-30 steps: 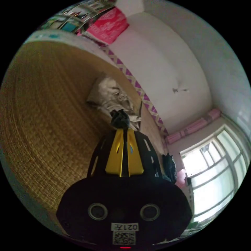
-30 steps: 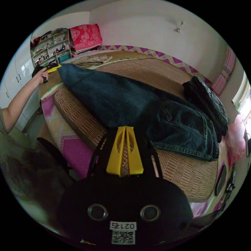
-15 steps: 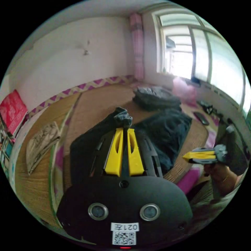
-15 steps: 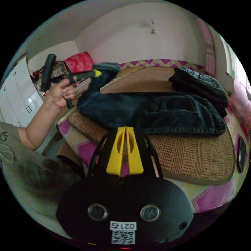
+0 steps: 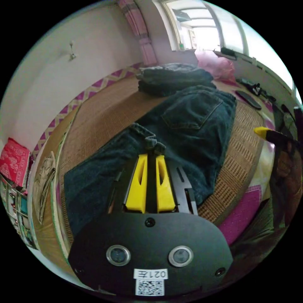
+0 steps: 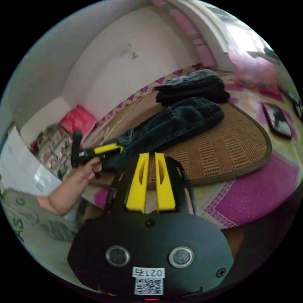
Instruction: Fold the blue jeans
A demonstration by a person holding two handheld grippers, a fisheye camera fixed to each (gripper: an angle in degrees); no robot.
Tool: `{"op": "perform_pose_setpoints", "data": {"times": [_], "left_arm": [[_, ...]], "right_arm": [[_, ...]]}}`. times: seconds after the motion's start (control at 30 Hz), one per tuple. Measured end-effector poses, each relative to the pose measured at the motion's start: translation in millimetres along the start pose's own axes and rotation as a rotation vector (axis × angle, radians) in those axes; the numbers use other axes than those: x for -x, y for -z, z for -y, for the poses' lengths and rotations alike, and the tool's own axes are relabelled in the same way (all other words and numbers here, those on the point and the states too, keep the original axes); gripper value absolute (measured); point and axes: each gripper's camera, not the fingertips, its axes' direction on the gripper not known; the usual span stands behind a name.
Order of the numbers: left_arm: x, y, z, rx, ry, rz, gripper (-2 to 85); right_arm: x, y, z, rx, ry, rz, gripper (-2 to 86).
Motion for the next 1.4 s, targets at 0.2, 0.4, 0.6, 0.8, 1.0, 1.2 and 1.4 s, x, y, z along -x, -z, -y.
{"op": "perform_pose_setpoints", "data": {"times": [0.2,0.4,0.6,0.8,1.0,1.2,1.4], "left_arm": [[8,23,-16,-0.074,0.020,-0.226,4.0],[28,59,-60,-0.146,0.068,-0.230,0.7],[74,89,-117,-0.179,0.167,-0.230,-0.9],[133,104,-179,-0.167,0.257,-0.220,-0.9],[197,106,-239,-0.177,0.399,-0.239,-1.0],[261,105,-290,-0.153,0.495,-0.227,-1.0],[327,119,-330,-0.177,0.530,-0.182,-0.9]], "right_arm": [[-89,3,33,-0.089,-0.402,0.092,14.6],[-116,-28,72,-0.135,-0.583,0.135,12.9],[-117,-65,91,-0.147,-0.766,0.184,4.7],[74,-58,166,-0.218,-0.136,-0.035,4.3],[347,-159,150,-0.144,0.629,-0.238,4.4],[480,-369,38,0.155,1.074,-0.329,4.3],[504,-415,36,0.072,1.018,-0.369,4.2]]}}
